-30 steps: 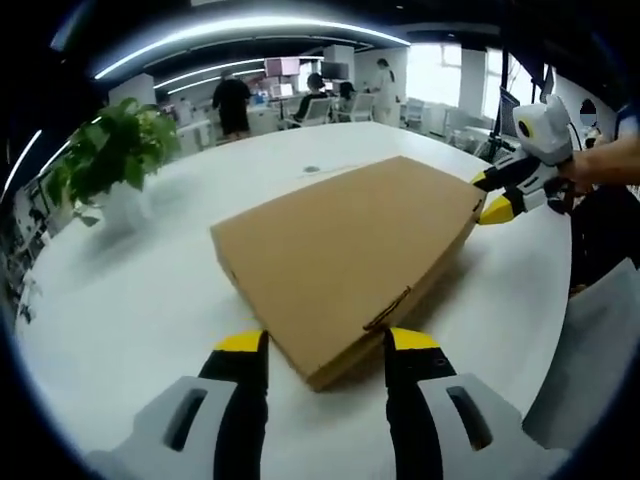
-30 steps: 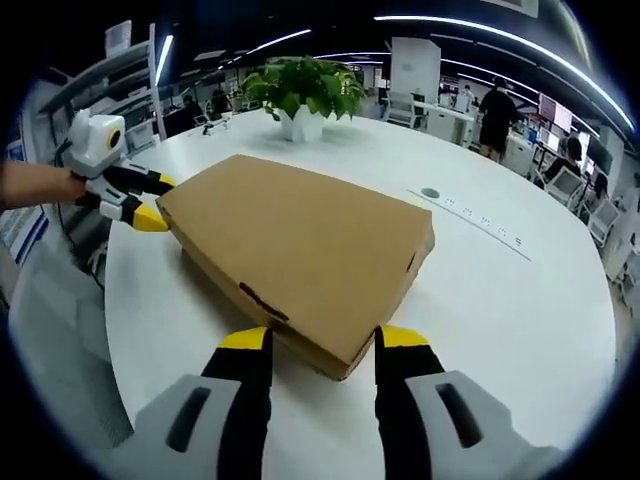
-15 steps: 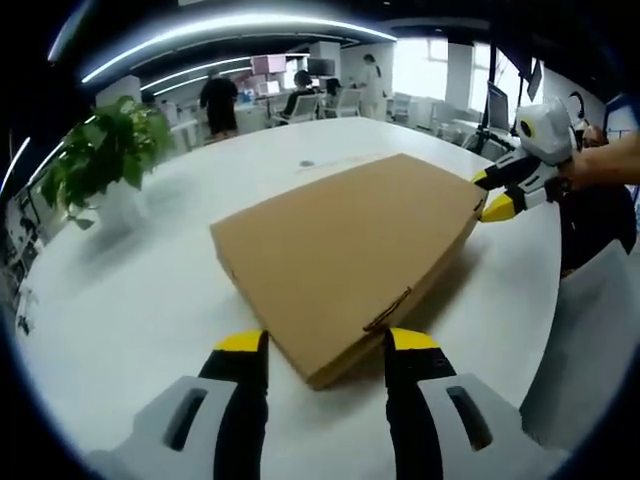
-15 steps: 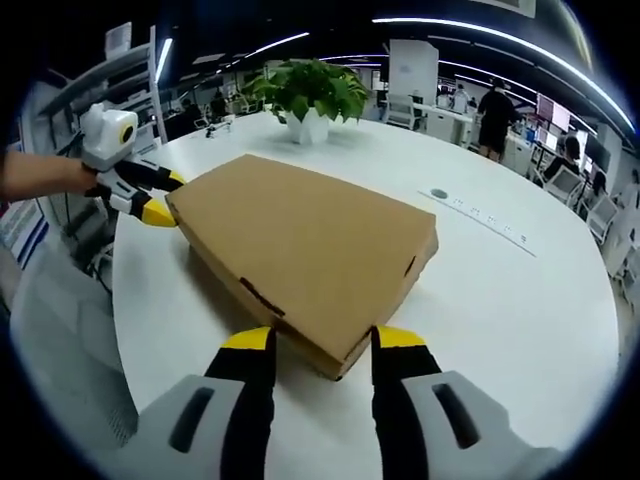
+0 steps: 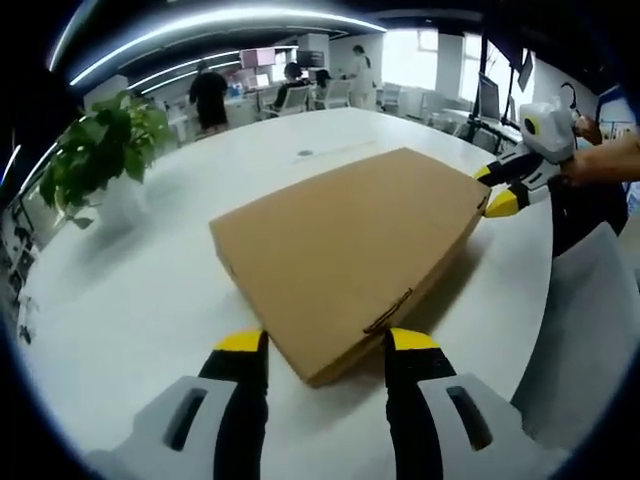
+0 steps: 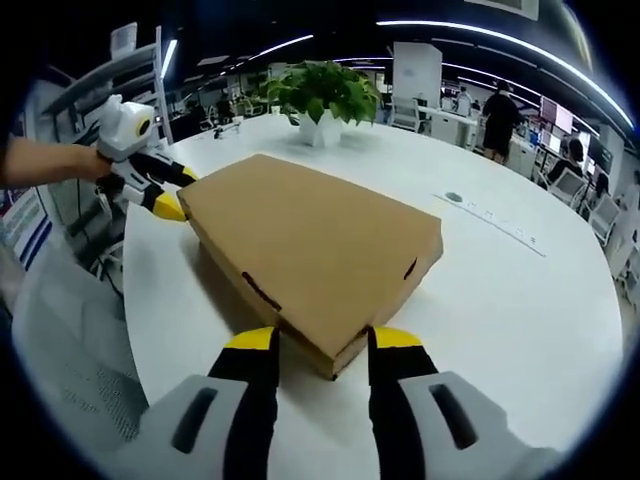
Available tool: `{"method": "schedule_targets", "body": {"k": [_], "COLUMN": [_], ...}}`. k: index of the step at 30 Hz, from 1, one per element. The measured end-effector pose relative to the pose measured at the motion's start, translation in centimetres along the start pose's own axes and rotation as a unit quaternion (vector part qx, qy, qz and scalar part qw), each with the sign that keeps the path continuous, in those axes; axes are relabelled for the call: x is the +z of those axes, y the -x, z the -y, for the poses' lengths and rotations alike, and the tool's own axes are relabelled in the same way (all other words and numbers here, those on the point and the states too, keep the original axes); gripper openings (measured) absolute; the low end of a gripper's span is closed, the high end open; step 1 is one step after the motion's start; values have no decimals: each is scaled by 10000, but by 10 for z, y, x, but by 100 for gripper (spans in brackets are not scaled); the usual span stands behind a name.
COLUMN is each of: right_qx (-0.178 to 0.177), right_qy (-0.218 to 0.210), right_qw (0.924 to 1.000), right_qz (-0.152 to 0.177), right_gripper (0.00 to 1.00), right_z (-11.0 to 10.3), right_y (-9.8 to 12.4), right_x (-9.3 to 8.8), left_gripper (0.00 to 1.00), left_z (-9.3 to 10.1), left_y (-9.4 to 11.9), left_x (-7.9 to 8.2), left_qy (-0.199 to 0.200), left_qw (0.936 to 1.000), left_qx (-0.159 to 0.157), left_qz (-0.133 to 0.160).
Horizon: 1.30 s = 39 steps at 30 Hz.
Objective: Operate the shoe box by opening the lid, removing the specified soft item, and placing it in the target area until the item is outside and the box remains undamaged.
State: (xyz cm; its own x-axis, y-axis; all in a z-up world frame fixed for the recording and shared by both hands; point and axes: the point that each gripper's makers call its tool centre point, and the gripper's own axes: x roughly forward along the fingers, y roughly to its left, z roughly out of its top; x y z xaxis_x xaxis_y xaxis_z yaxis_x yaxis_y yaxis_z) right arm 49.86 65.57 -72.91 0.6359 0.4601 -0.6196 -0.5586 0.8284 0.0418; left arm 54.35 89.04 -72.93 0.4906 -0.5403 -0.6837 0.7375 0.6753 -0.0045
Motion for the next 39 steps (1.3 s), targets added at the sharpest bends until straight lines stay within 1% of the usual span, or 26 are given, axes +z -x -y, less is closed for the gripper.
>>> {"method": "schedule_targets", "body": {"k": [6,13,23,31,39], "right_qx": [84,180,298,303,277], "right_qy": [4,-29,12,-79,-132], "right_qw": [10000,9998,9995,9994,9994], "right_qz": [49,96,84,123,159], "right_gripper": [32,33,33,35,34], "right_z": [-17,-34,-52,-59,-57], "right_y": [0,-1,-1,0,1], "right_x": [-1,0,0,0,1], "left_gripper": [45,45,45,45,47], "left_z": [-6,-12,-14,-7,-3], "left_y": [9,18,32,39,39], "left_x": [-9,-18,-29,-31,-30], "left_qy": [-62,-77,-80,-40,-31], "left_qw": [9999,9998,9998,9998,9998], "left_qx": [-64,-75,-76,-23,63], "left_qz": [-100,-139,-189,-194,-211]}}
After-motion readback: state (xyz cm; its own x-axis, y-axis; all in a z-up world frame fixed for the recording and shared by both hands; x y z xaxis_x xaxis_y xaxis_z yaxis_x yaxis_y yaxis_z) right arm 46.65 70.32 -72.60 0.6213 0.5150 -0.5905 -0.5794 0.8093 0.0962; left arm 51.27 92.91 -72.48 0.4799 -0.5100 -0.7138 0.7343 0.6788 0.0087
